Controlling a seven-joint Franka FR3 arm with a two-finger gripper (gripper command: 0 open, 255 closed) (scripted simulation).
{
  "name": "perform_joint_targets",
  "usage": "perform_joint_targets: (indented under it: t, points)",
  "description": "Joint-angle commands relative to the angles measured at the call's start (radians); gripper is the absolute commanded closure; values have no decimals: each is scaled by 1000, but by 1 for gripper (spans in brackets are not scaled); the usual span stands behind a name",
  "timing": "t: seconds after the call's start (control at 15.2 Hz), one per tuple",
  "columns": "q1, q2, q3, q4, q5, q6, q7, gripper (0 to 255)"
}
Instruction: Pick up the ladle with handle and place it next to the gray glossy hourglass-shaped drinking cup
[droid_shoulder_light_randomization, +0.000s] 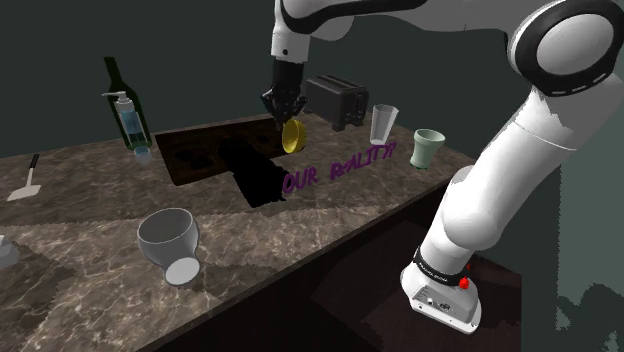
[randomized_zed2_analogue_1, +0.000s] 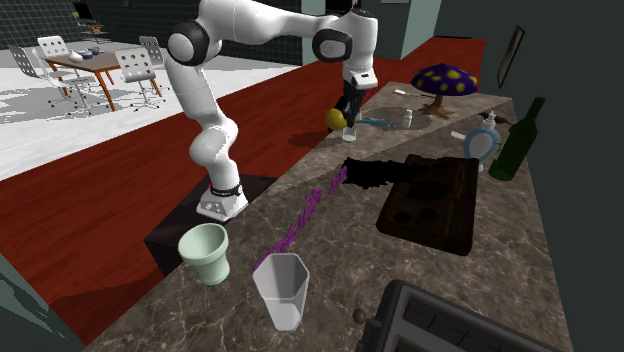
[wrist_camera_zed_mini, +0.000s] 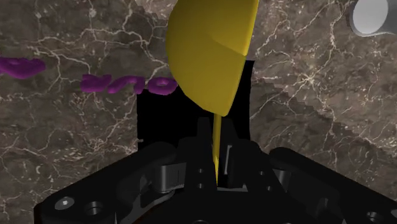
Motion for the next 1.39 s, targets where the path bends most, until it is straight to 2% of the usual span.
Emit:
perform_joint_targets:
  t: [0.0,0.66,1.32]
  points:
    - [19,-8,28,-23,7,23,44,255]
    - [120,-4,182,-23,35,74,284,255]
    - [124,10,189,-143,43,206,264,255]
